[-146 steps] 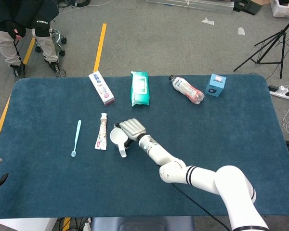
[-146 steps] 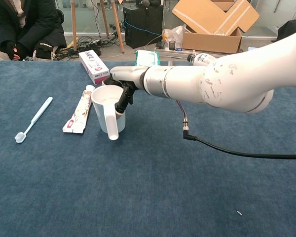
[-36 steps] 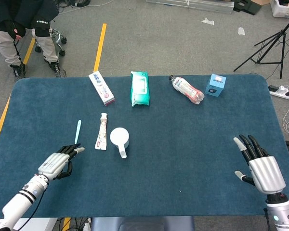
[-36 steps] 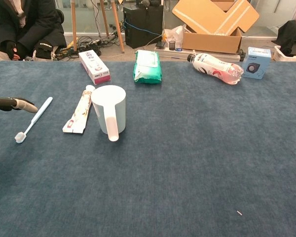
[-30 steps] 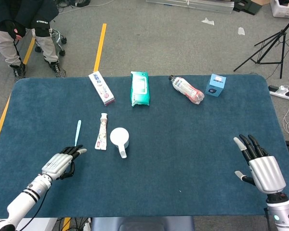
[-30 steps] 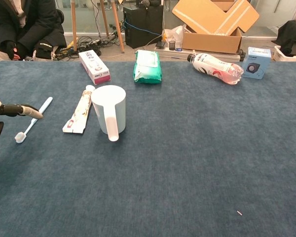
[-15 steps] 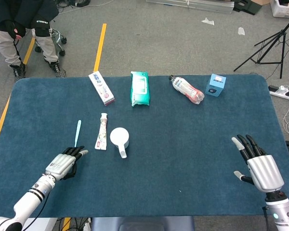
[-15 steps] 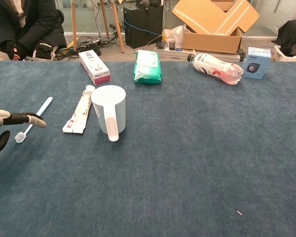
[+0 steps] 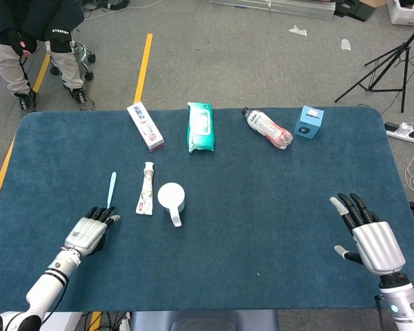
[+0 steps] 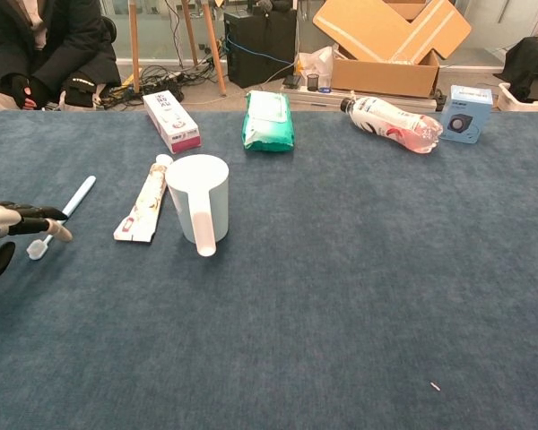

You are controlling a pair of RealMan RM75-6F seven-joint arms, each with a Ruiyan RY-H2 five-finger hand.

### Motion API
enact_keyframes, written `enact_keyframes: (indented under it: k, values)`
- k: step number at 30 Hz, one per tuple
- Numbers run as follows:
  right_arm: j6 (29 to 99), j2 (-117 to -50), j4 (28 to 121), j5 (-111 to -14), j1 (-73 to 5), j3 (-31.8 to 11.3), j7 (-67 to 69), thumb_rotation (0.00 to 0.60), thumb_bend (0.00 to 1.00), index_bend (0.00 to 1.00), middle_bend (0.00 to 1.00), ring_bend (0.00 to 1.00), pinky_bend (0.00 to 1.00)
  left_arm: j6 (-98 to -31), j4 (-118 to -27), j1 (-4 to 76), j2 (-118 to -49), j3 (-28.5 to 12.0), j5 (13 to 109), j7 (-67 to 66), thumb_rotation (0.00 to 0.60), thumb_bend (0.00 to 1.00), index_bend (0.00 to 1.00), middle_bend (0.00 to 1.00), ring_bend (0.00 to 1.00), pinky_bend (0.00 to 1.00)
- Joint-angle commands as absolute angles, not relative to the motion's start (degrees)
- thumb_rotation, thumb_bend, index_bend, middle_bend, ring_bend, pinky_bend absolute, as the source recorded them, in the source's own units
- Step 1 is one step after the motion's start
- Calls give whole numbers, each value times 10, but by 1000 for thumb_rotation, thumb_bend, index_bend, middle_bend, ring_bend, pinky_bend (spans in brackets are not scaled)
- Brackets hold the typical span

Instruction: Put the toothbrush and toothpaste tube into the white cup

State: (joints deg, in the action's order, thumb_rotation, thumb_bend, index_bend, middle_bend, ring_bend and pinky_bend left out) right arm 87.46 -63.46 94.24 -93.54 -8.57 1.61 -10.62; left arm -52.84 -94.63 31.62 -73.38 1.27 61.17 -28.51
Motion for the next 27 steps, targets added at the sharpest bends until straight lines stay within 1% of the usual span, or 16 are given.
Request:
enact_keyframes:
  k: [1, 13, 27]
  values:
    - [872, -634, 942, -936, -85, 15, -107, 600, 0, 33, 111, 57, 424, -532, -944, 320, -739, 17, 596, -305, 600, 877, 139, 0, 0, 0]
    - [862, -635, 943, -940, -83, 10, -109, 600, 0, 33, 111, 57, 424, -535, -944, 327, -741, 26, 574, -329, 600, 879, 141, 0, 0, 0]
    - [857, -634, 944, -940, -80, 3, -109, 600, 0, 33, 111, 57, 424, -547, -899, 328, -757, 30, 544, -356, 600, 879, 153, 0, 0, 0]
